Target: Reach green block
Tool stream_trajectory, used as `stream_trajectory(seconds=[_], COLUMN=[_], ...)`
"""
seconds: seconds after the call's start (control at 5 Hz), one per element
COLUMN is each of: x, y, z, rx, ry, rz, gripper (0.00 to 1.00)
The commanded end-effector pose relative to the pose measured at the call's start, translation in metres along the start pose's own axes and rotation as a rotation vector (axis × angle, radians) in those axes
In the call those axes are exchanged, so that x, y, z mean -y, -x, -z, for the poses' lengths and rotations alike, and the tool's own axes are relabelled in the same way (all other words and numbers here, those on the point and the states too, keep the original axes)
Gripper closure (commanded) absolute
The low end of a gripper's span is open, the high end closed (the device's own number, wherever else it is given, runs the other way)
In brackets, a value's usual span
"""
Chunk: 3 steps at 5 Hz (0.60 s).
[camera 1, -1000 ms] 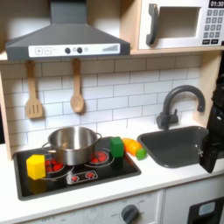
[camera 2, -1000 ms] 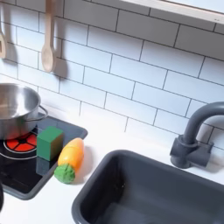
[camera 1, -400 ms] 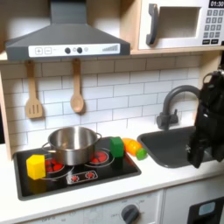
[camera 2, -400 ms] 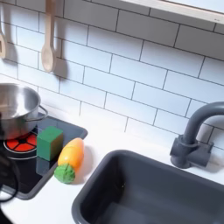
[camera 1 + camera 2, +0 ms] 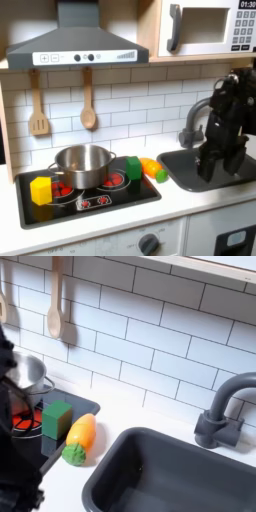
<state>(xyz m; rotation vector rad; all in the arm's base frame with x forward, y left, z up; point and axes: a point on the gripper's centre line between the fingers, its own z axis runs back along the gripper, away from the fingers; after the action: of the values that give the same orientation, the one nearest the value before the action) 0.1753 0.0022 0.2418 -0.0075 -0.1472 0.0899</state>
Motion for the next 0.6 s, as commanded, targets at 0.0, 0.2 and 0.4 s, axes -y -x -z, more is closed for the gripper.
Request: stream_trajectory(seconds=[0.0, 0.2, 0.4], x=[-0.009, -0.014, -0.018], y=[-0.031, -0.046, -0.059], z=[0.004, 0.007, 0.01], rx=[0.017, 0.03, 0.035], ry=[-0.016, -0.021, -0.024], rz=[-0.03, -0.044, -0.058], gripper=[0.0, 0.0, 0.0])
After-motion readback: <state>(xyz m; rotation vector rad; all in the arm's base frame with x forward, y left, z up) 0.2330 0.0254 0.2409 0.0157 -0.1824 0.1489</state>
